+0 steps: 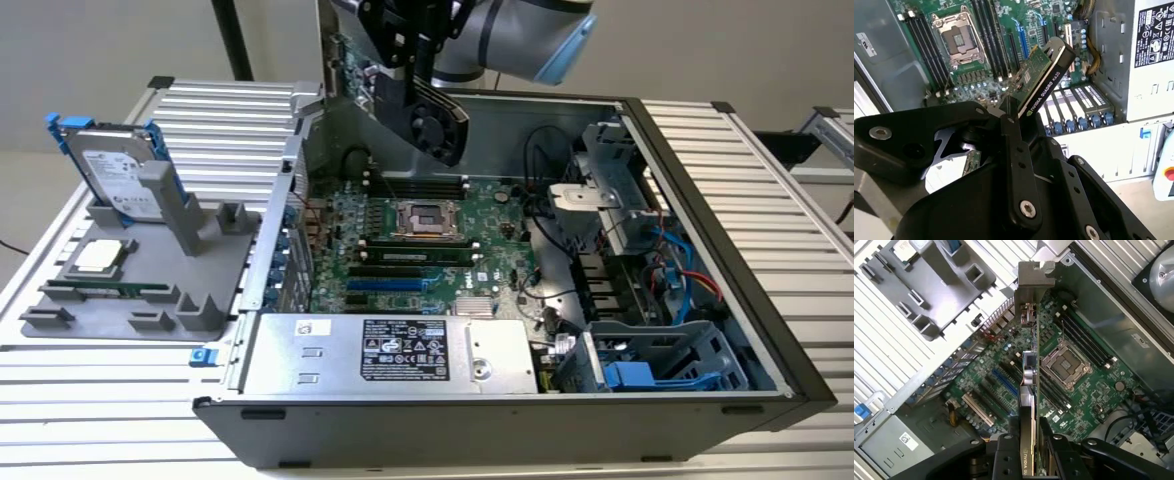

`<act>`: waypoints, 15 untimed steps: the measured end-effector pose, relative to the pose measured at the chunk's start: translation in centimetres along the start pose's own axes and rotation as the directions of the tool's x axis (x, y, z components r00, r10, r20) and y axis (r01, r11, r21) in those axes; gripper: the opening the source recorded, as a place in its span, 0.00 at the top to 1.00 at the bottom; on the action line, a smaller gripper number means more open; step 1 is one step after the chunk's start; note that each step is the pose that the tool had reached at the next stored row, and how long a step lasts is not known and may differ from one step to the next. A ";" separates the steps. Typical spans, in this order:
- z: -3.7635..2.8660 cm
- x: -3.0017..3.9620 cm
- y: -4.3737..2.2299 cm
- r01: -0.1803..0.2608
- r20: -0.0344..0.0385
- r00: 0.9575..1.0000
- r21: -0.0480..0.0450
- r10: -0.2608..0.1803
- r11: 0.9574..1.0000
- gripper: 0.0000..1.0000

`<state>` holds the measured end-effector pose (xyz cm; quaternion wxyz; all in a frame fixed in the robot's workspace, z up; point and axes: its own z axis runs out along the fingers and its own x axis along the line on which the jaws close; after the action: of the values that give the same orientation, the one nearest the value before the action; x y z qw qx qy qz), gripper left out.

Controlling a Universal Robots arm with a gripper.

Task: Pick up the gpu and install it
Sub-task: 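Insert the gpu into the slot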

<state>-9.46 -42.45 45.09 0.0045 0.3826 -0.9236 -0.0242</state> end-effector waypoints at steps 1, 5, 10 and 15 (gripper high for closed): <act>-0.01 0.00 0.00 0.009 0.000 1.000 0.000 -0.009 1.000 1.00; -0.04 0.00 0.00 0.049 -0.002 0.999 -0.001 -0.049 0.999 1.00; -0.08 -0.02 -0.01 0.100 -0.005 0.995 -0.001 -0.100 0.995 1.00; -0.13 -0.19 -0.18 0.142 -0.007 0.990 -0.002 -0.142 0.990 1.00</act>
<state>-9.20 -42.45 45.22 0.0063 0.4474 -0.8940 -0.0239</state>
